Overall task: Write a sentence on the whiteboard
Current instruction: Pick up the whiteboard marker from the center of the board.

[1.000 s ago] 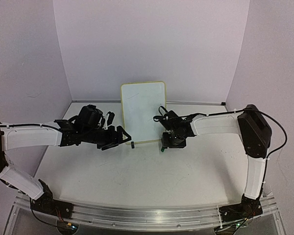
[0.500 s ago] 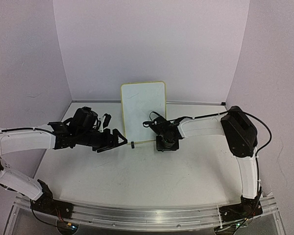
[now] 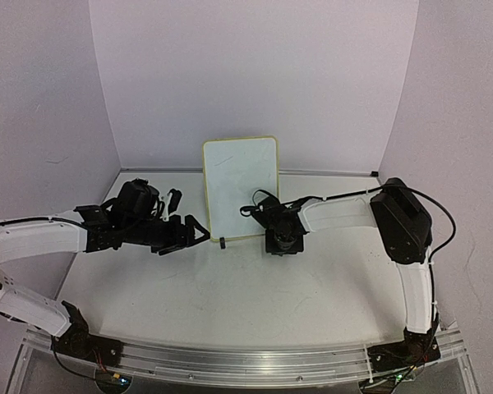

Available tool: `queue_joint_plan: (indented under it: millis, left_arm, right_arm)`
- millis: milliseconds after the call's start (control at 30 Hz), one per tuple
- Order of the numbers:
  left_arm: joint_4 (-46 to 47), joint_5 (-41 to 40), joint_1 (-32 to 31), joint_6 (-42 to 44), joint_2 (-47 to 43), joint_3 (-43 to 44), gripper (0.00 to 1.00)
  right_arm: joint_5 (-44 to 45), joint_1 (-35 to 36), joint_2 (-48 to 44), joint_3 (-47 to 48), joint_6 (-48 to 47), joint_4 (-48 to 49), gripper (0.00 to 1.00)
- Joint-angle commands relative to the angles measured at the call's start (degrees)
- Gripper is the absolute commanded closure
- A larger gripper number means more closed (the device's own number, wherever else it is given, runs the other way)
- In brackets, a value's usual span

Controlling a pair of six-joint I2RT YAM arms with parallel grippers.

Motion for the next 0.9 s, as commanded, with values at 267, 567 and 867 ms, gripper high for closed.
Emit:
queue_joint_plan:
  millis: [267,567,867]
  left_arm:
    - [-2.2,-2.4,0.1,0.1,-2.0,1.0,0.16]
    - [-0.5,-1.8,0.1,-0.5,-1.5,1.3,0.16]
    - [4.3,2.6,0.0,1.5,-0.7,2.6,0.17]
  right_arm:
    - [-5.9,-2.3,-2.8,-5.9,3.4,-0.5,0.94]
    - [-11.0,-5.3,-12.0,-17.6,2.6,9.1,1.00]
    - [-11.9,-4.6,-32.7,-32.9,-7.9,15.1,1.00]
